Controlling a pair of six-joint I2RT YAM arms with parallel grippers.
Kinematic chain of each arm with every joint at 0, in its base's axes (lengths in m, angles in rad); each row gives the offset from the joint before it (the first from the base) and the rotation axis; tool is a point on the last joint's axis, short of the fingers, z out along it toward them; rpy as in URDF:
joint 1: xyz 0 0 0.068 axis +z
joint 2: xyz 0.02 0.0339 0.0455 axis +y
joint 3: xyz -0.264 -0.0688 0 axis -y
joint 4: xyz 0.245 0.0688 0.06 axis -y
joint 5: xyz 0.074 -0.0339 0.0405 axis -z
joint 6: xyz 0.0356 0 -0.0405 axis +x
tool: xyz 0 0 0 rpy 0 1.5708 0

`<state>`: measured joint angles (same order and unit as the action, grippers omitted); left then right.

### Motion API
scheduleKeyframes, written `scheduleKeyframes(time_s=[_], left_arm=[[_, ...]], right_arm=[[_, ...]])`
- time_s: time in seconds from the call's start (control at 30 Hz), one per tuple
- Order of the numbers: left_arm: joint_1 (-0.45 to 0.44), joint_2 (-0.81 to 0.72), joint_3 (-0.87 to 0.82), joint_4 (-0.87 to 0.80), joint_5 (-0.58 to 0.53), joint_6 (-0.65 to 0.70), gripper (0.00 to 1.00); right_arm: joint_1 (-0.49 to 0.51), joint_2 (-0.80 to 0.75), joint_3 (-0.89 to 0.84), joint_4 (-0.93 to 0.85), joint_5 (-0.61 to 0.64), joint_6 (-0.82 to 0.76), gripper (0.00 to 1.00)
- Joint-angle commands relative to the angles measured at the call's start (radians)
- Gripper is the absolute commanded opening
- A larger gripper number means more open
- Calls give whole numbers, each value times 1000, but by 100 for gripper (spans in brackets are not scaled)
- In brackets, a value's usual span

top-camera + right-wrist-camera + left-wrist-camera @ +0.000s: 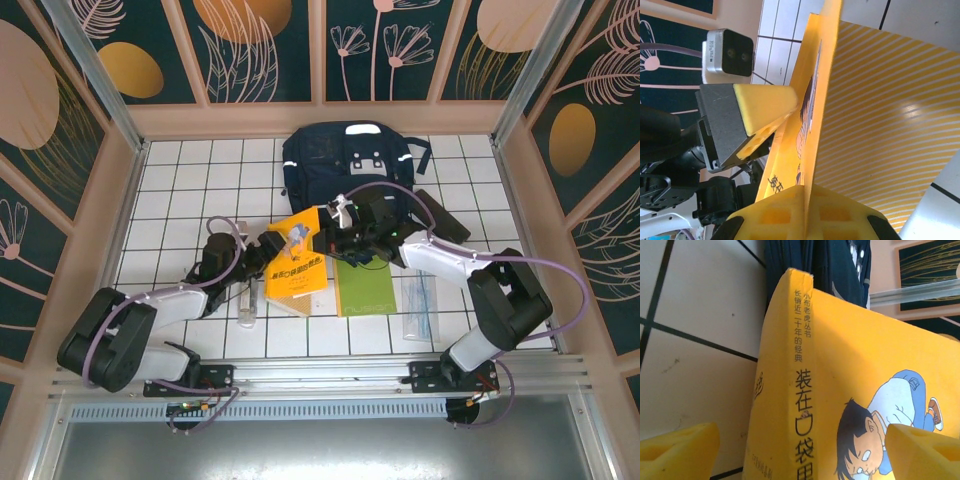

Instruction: Pack books, pencil case, and school supplies into a backpack

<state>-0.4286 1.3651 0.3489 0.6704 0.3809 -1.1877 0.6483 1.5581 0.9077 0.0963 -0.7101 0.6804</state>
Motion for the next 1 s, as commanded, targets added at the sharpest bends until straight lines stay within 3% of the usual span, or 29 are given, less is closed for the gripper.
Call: scheduleKeyframes(time_s=[0.0,0.07,0.23,0.27,0.33,0.37,0.43,0.57,0.6,0.8,0.97], left_arm=[[-11,28,5,153,68,-54,80],[-15,36,13,165,78,-61,66],[-14,-12,55,43,42,-8,11],[-15,-31,64,5,23,8,5],[-15,-66,85,-65,-11,32,2],[-15,-86,99,-107,-33,40,0],[-11,-121,134,-190,-71,38,0],[-10,-175,226,-297,-155,51,0],[-10,-179,242,-296,-180,55,0],[-10,-116,345,-151,-342,16,0],[-12,19,434,43,-405,-12,0]], right_arm=[[-24,-18,-31,89,-3,13,0],[-30,-16,-43,88,2,14,0],[-34,-17,-57,79,32,11,0],[-35,-20,-56,75,41,13,0],[-34,-27,-53,71,53,22,9],[-34,-32,-49,65,62,29,22],[-34,-46,-47,41,96,50,57],[-30,-96,-51,-33,213,93,95],[-31,-110,-56,-38,230,106,99],[11,-184,-83,10,306,215,99],[89,-213,-144,207,384,352,99]])
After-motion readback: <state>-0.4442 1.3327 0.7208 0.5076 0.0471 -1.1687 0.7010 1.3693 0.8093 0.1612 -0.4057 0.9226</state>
